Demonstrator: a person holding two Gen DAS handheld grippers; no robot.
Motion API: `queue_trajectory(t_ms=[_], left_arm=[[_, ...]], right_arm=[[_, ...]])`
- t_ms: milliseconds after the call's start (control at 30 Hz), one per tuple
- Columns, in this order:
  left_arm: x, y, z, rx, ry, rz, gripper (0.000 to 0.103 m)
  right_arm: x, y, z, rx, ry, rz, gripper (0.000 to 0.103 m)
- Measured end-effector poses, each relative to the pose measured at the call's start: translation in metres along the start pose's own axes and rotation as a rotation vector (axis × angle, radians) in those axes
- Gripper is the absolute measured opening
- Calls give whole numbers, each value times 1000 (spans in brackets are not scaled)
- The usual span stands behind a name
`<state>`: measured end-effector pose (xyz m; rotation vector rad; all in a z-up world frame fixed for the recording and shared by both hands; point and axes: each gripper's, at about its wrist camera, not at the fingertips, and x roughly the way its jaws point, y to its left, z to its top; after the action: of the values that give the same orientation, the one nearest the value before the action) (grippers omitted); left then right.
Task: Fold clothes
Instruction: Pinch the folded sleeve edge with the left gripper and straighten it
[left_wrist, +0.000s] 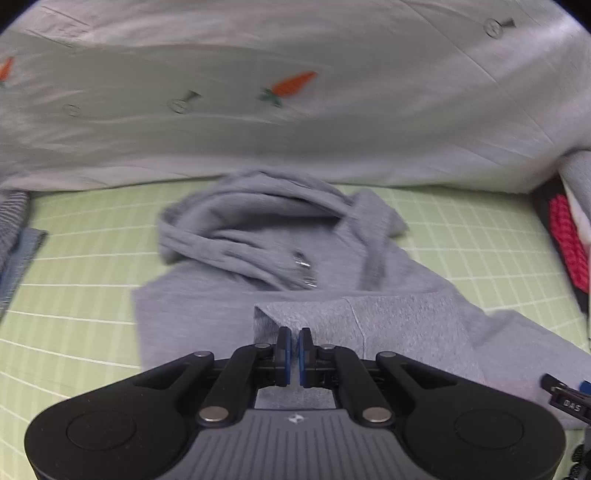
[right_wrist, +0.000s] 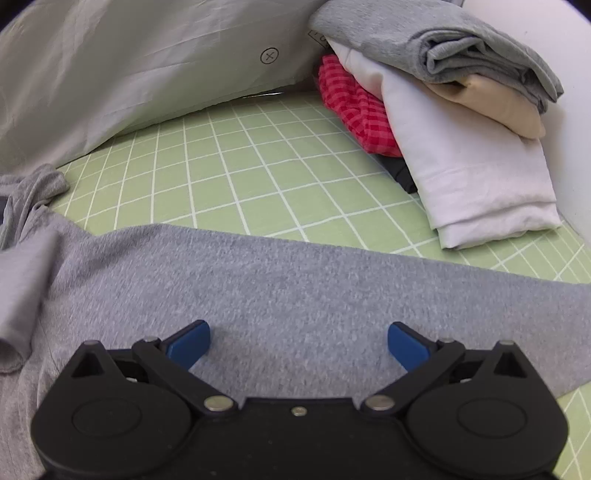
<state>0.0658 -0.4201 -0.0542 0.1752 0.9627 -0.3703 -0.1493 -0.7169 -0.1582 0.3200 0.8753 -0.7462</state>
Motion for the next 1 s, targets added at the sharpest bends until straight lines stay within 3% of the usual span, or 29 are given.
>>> queue_trajectory(t_ms=[300,500,867,933,1000], left_arm=[[19,73,-20,-137,89,123,6],[41,81,-35,-172,162,118,10],[48,84,-35,-145,164,100,10],[47,83,-33,-142,164,105,14],[42,82,-31,-130,148,116,35]], right_arm=[[1,6,4,-15,20,-19,103],[2,8,6,-1,38,-25,103],[3,14,3,74,36,-37,103],[4,15,3,87,38,-32,103],[4,14,4,81,45,-25,103]])
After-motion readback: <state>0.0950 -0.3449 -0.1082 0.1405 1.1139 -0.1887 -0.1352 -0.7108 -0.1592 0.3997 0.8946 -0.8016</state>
